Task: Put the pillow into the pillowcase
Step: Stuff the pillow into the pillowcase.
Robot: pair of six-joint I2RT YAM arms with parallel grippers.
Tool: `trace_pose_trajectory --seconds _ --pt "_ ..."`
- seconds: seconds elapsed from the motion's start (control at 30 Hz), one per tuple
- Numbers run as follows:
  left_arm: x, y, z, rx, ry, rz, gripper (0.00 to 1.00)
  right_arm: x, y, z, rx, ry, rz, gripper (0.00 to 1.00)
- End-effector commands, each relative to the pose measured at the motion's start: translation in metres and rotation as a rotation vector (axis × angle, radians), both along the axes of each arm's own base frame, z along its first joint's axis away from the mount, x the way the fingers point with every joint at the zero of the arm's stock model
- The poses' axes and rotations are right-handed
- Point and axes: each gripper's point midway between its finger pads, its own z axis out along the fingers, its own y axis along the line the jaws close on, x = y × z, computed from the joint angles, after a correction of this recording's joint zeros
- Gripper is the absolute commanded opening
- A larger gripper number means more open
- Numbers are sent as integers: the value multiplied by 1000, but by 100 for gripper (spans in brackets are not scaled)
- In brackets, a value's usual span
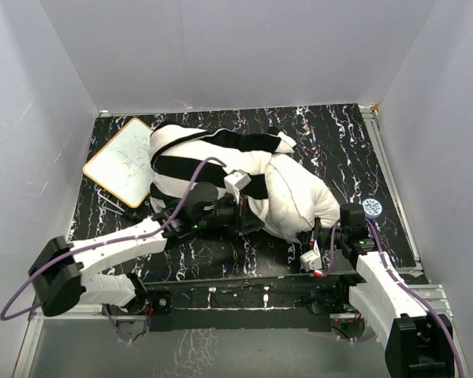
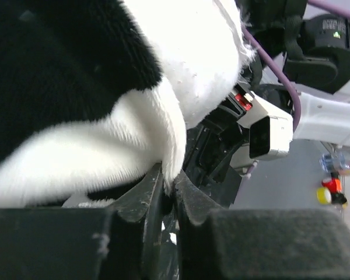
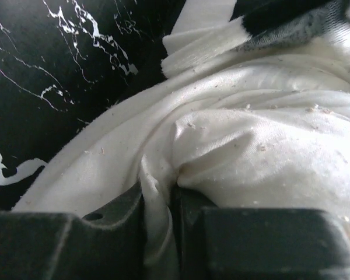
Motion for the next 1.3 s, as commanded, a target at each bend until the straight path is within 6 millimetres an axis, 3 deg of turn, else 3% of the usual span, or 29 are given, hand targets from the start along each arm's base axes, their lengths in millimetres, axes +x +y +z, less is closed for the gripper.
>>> trace_pose_trajectory --seconds 0.0,0.2,0.33,0.47,0.63,0.9,1.0,1.2,1.27 --pt "14 31 36 29 12 197 17 -39 4 -35 -95 -61 155 8" --pt "20 58 97 57 -33 303 45 -33 2 -31 -89 -24 114 8" --pt "49 72 147 166 -177 400 67 -42 2 -38 -93 -18 128 8" --pt "99 44 176 359 -365 389 78 -40 1 -39 -93 -8 114 8" --pt "150 17 157 658 -537 294 94 -36 1 -34 -89 -3 98 8" --pt "191 11 142 807 -630 368 97 -37 1 -33 -79 13 94 8" --pt "200 12 139 810 -624 399 92 -36 1 -33 -78 13 93 8" --pt "205 11 120 830 -574 375 70 -35 1 -31 -74 17 90 8" --pt "204 9 115 812 -551 351 56 -33 1 -29 -70 21 83 8"
